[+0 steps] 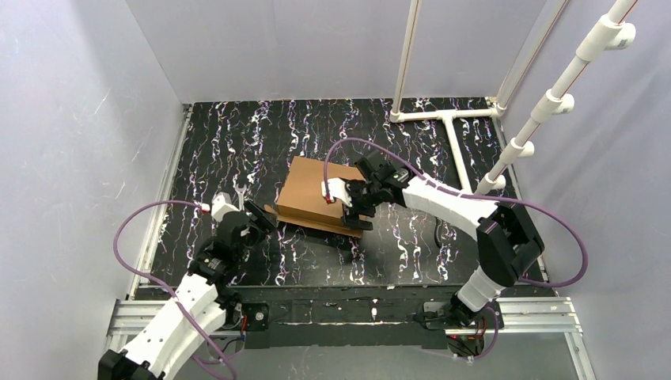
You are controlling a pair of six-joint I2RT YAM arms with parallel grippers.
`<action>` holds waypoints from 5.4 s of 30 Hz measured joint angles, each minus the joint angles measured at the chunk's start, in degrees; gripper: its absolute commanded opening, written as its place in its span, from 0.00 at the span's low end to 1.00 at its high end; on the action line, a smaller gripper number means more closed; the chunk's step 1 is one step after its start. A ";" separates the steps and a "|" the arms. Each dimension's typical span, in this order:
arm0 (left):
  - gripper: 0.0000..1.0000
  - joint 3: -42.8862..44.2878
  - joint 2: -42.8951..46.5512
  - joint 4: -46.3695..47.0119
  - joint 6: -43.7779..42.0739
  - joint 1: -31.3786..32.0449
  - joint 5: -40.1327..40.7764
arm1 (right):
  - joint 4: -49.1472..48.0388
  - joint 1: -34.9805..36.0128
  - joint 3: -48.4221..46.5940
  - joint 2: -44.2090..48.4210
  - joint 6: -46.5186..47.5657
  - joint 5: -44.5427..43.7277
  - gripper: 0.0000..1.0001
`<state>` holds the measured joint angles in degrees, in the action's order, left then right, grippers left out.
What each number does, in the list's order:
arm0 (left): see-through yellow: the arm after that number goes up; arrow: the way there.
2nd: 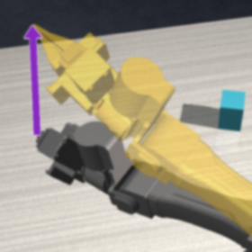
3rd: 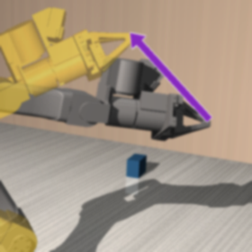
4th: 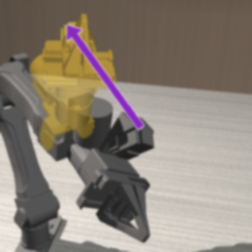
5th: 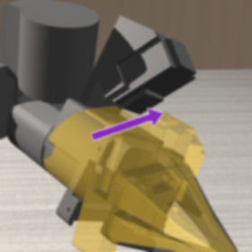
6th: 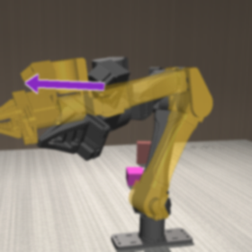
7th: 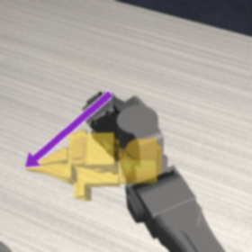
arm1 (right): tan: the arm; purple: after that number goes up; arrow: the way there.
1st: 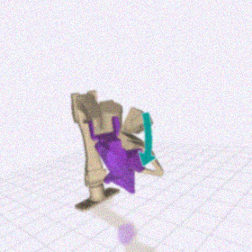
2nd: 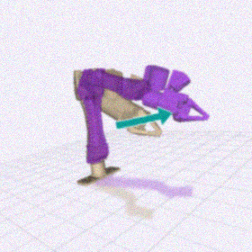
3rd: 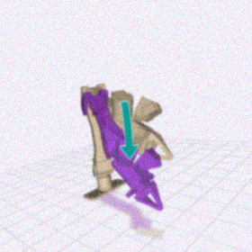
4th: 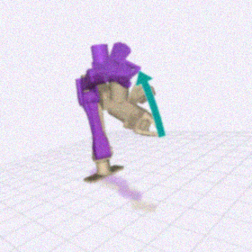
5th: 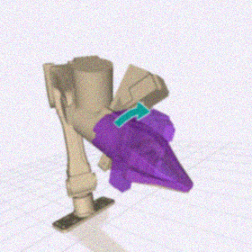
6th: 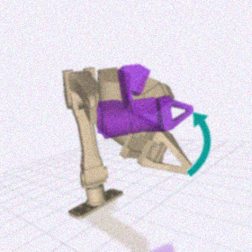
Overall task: Fold the paper box
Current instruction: Close the paper box at the center of the board.
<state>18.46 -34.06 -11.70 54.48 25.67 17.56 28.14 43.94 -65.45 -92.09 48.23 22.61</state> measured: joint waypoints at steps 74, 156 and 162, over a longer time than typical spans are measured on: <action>0.00 -8.11 -23.96 39.54 -26.03 -18.12 -29.29 | -7.98 0.52 -23.58 -22.40 -27.06 -1.55 0.81; 0.00 -9.53 -18.93 39.95 -28.92 -18.45 -37.92 | -14.40 16.90 12.76 4.68 -3.10 -28.11 0.85; 0.00 -9.66 -19.85 39.93 -28.33 -18.34 -37.53 | -15.41 16.94 12.72 3.74 -3.82 -29.38 0.82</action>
<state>8.80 -53.91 28.23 26.15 7.33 -19.97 12.73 60.88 -52.73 -88.36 44.40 -6.76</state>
